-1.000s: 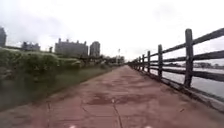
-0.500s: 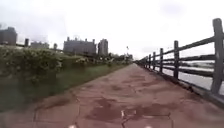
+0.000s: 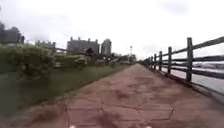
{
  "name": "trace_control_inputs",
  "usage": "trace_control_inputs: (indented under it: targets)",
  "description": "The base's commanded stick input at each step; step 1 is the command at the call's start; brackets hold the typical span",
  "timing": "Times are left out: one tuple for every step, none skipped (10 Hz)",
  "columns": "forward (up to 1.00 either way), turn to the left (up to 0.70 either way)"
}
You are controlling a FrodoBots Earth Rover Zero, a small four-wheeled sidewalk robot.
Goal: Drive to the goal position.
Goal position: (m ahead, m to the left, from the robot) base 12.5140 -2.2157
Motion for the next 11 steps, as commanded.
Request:
trace_control_inputs:
  targets:
    - [1.00,-0.28]
    - [1.00,-0.28]
    - [1.00,-0.28]
    - [1.00,-0.28]
    - [1.00,-0.28]
    - [1.00,-0.28]
    - [1.00,-0.28]
    - [1.00,-0.28]
    - [1.00,-0.28]
    - [1.00,-0.28]
    - [1.00,0.12]
